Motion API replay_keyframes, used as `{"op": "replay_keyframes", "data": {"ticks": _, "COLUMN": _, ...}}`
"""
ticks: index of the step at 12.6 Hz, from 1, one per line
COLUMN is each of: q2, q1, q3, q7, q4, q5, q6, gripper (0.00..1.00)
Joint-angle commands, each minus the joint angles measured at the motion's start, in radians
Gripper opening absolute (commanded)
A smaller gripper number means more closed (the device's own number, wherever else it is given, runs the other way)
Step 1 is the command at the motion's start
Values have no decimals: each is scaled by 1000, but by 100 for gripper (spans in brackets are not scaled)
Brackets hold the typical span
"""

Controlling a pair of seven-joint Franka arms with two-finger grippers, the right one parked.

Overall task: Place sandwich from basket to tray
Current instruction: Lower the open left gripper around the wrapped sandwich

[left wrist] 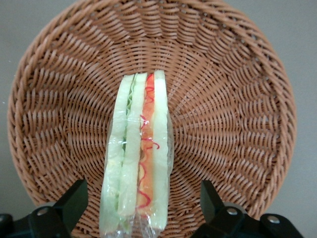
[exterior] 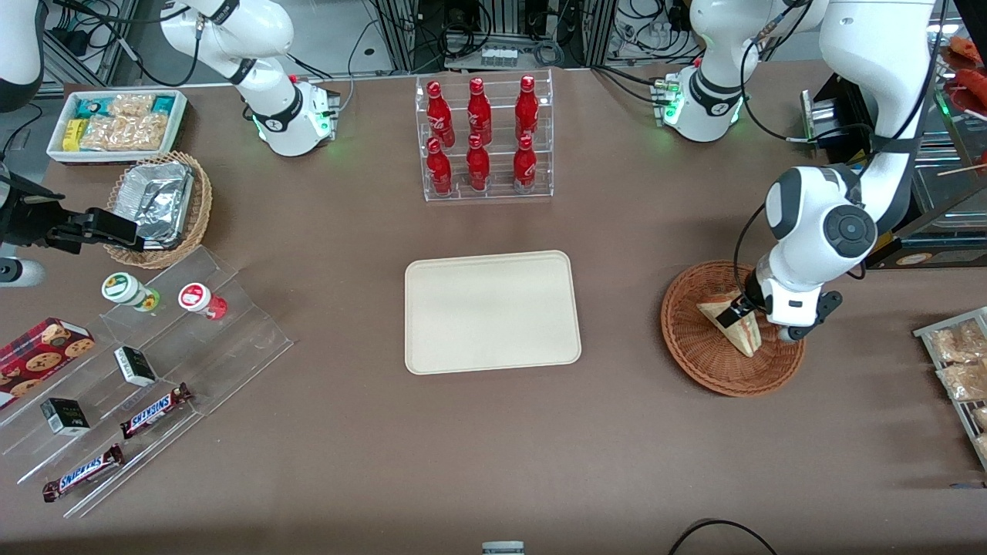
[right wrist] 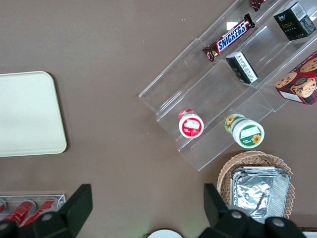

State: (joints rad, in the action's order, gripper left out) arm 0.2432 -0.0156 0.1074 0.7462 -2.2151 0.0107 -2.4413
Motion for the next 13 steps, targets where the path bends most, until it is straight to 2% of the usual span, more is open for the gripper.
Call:
{"op": "replay_keyframes", "data": {"ticks": 1, "q2": 14, "q1": 5, "q3": 1, "q7": 21, "q4": -20, "q5": 0, "q6": -42, "gripper": 100}}
{"op": "replay_keyframes", "data": {"ticks": 2, "q2": 16, "q1": 5, "q3": 1, "q7": 21, "q4": -20, "q5": 0, "q6": -42, "gripper": 99}}
{"op": "replay_keyframes", "data": {"ticks": 3, "q2": 18, "q1": 5, "q3": 1, "q7": 21, "q4": -21, "q5": 0, "q6": -42, "gripper": 91}}
{"op": "replay_keyframes", "data": {"ticks": 4, "q2": 18, "q1": 5, "q3": 1, "q7": 21, "q4": -23, "q5": 0, "q6": -41, "gripper": 73}}
{"op": "replay_keyframes", "data": {"ticks": 5, "q2": 18, "q1": 5, "q3": 1, "q7": 21, "q4": -26, "q5": 0, "q6": -41, "gripper": 46}}
{"op": "replay_keyframes", "data": {"ticks": 6, "q2": 16, "q1": 5, "q3": 1, "q7": 19, "q4": -26, "q5": 0, "q6": -38, "gripper": 25}}
{"op": "replay_keyframes", "data": {"ticks": 7, "q2": 15, "q1": 5, "q3": 1, "q7": 16, "q4": -28, "q5": 2, "q6": -33, "gripper": 10}}
{"op": "replay_keyframes", "data": {"ticks": 8, "q2": 10, "q1": 5, "q3": 1, "q7": 7, "q4": -28, "q5": 2, "q6": -27, "gripper": 0}}
{"op": "replay_keyframes", "data": {"ticks": 13, "q2": -13, "q1": 6, "q3": 11, "q7": -13, "q4": 43, "q5": 8, "q6": 115, "gripper": 0}}
